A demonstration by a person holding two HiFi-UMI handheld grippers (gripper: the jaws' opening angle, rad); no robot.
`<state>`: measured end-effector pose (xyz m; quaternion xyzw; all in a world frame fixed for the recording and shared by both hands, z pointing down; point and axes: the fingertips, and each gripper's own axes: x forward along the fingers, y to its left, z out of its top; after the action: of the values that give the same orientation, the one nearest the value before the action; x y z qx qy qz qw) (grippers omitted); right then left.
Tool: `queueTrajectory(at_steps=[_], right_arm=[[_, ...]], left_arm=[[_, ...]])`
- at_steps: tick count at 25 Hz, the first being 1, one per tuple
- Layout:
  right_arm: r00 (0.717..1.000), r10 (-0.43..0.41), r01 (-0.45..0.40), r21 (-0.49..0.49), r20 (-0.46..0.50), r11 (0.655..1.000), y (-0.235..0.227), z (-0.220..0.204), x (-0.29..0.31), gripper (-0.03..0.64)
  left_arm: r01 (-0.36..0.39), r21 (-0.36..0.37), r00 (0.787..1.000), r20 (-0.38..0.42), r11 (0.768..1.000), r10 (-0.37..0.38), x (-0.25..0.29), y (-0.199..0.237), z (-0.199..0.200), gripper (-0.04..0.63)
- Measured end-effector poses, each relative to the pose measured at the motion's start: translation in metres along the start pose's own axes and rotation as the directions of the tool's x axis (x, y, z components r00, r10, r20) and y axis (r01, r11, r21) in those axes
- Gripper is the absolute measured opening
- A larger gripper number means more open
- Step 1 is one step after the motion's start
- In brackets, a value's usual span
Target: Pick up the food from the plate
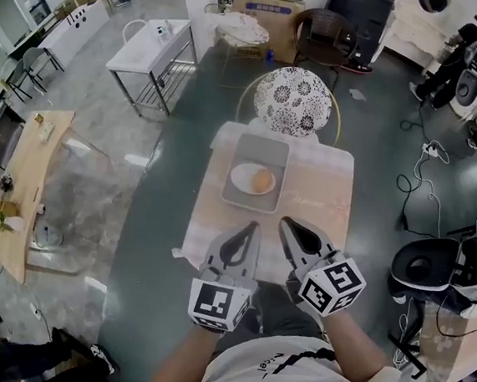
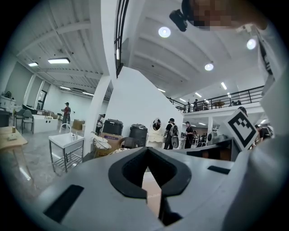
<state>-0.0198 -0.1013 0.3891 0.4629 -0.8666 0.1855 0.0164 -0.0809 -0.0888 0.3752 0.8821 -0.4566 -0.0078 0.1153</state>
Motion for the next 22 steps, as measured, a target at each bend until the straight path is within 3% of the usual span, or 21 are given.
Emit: queueTrajectory(at_steps=[9,22], right_arm=[[0.998,-0.024,0.027,0.040,-0.057,0.999,-0.049,-0.024,0.066,0.014],[0.983,-0.083,0.107,0.139,-0.164,0.984,-0.141,-0.101,0.148,0.015]], left_arm=[[-0.010,0.002,1.000,-0.011,1.000,0.010,0.057,0.045,-0.019,0.006],[-0.006,-0.043,0.994,-0.107,0.999,0.002,0.141,0.098,-0.097,0.006]])
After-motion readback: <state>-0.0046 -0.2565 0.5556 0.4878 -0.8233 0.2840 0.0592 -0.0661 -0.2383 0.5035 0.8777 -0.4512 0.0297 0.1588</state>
